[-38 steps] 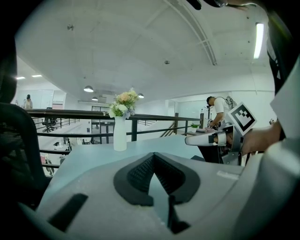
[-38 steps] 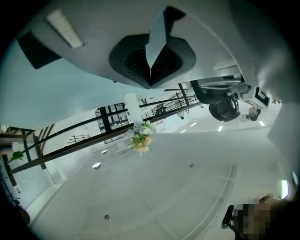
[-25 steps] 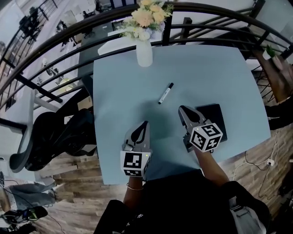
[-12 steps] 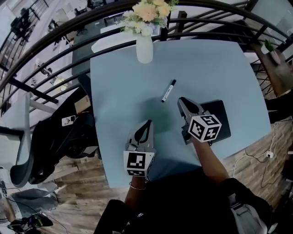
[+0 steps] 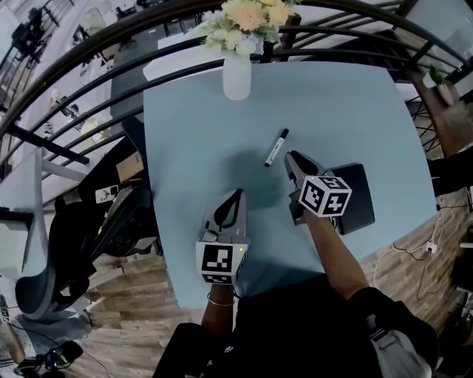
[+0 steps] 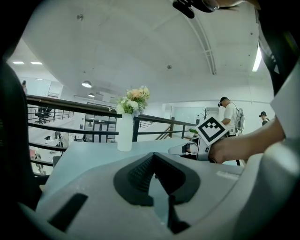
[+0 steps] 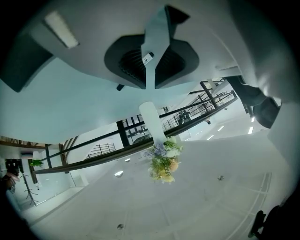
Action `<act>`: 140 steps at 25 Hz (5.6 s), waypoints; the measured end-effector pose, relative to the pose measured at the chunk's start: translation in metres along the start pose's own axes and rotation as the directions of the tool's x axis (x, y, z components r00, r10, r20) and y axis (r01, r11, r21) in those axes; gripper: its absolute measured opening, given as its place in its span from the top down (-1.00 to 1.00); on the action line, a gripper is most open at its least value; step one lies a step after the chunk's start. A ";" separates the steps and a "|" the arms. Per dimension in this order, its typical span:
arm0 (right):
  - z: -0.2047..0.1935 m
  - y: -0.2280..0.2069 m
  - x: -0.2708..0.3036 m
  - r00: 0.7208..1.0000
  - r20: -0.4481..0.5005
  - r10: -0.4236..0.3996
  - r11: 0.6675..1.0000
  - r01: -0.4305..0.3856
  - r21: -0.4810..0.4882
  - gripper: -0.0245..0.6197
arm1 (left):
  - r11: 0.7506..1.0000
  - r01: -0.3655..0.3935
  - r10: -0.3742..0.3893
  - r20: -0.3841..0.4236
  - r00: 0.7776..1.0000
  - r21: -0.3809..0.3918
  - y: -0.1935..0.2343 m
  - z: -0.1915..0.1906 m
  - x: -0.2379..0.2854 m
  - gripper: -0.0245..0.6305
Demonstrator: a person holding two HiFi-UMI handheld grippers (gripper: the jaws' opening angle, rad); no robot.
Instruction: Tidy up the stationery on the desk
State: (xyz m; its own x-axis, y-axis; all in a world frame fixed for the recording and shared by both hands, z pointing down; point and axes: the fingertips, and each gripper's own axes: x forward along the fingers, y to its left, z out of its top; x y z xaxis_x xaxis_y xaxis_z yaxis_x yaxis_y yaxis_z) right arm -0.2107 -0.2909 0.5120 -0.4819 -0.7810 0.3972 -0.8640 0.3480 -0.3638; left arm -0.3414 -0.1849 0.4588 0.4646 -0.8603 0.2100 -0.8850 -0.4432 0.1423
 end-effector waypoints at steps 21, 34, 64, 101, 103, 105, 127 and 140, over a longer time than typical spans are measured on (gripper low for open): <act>-0.022 -0.041 0.078 0.964 -0.134 -0.230 0.967 0.241 0.077 0.43 | 0.997 0.066 -0.068 -0.042 0.997 -0.038 0.020 -0.007 0.019 0.94; -0.043 -0.058 0.100 0.921 -0.248 -0.299 0.950 0.312 0.013 0.36 | 0.997 0.042 -0.044 -0.035 0.998 -0.065 0.038 -0.012 0.015 0.94; -0.028 -0.029 0.083 0.950 -0.198 -0.242 0.965 0.214 -0.150 0.69 | 0.999 0.007 -0.007 -0.015 1.000 -0.052 0.038 -0.002 0.002 0.94; -0.020 -0.091 -0.085 0.980 -0.048 -0.193 0.979 0.189 -0.073 0.69 | 0.999 0.003 -0.002 -0.024 1.000 0.042 -0.064 0.002 0.002 0.94; -0.023 -0.096 -0.093 0.981 -0.051 -0.187 0.981 0.183 -0.070 0.69 | 0.999 0.000 0.001 -0.027 1.000 0.044 -0.071 0.000 0.004 0.94; -0.025 -0.103 -0.099 0.982 -0.056 -0.179 0.982 0.175 -0.068 0.69 | 0.999 -0.008 0.009 -0.030 1.000 0.044 -0.077 0.000 0.008 0.94; -0.032 -0.177 -0.163 0.986 -0.071 -0.149 0.989 0.148 -0.017 0.69 | 0.999 -0.020 0.022 -0.056 0.998 0.031 -0.154 0.003 0.035 0.94; -0.030 -0.213 -0.185 0.988 -0.078 -0.132 0.991 0.132 -0.004 0.69 | 0.997 -0.021 0.026 -0.071 0.997 0.076 -0.187 0.006 0.049 0.94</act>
State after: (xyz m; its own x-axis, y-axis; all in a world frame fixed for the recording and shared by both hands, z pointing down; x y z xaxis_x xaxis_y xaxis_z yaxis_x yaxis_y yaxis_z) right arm 0.0583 -0.2051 0.5409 -0.3736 -0.7772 0.5063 -0.9206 0.2439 -0.3048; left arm -0.1533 -0.1460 0.4365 0.4419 -0.8517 0.2817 -0.8943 -0.4429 0.0639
